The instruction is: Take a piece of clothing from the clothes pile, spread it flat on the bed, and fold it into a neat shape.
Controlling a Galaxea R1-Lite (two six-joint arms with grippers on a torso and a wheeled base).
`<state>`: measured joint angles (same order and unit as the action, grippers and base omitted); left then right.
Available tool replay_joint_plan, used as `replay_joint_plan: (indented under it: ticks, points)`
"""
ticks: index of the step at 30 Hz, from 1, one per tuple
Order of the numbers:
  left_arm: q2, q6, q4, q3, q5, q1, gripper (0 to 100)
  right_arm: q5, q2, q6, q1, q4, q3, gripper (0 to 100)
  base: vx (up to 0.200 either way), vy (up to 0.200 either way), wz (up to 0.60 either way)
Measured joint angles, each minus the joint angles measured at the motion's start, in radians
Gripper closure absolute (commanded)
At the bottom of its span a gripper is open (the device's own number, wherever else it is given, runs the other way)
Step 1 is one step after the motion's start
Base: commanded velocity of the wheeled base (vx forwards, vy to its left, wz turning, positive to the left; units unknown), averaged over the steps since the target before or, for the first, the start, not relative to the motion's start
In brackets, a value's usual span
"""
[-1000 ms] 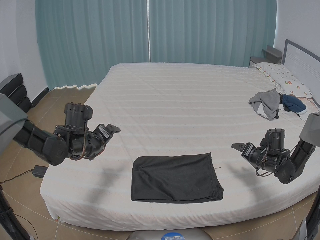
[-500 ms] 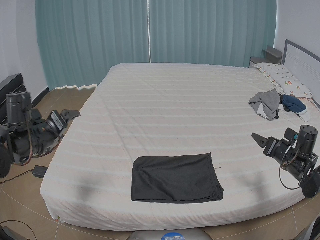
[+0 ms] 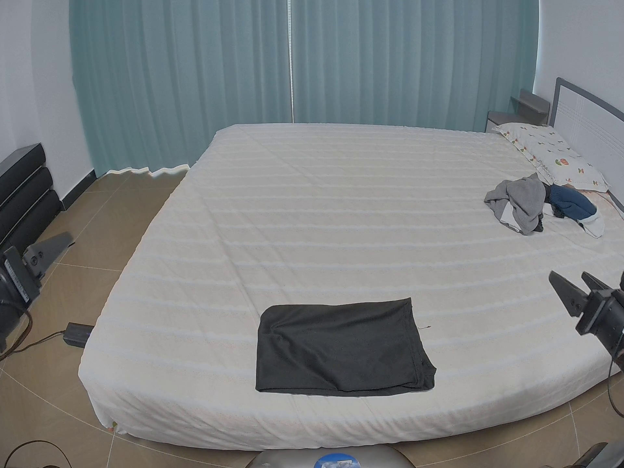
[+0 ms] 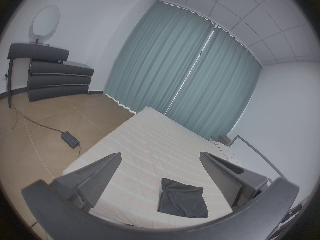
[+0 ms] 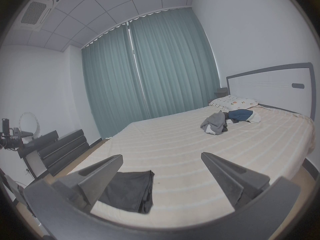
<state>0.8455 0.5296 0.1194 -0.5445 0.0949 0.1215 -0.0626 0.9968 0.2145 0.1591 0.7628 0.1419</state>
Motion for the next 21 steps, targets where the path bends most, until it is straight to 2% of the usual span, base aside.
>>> replay_joint_plan:
  ticks: [8,11,15,21]
  points:
    - [-0.210,-0.109,-0.147,0.009,0.062,-0.007,0,0.012,-0.355,-0.067,-0.013,-0.496,0.053,0,0.000,0.000,0.00]
    - [-0.286,-0.177,-0.191,0.011,0.102,-0.009,0,0.033,-0.451,-0.109,-0.035,-0.588,0.090,0,0.000,0.000,0.00]
    - [-0.395,-0.285,-0.257,0.013,0.131,-0.019,0,0.077,-0.551,-0.201,-0.075,-0.630,0.129,0,0.000,0.000,0.00]
    - [-0.540,-0.409,-0.311,0.013,0.144,-0.083,0,0.105,-0.666,-0.344,-0.108,-0.730,0.192,0,0.000,0.000,0.00]
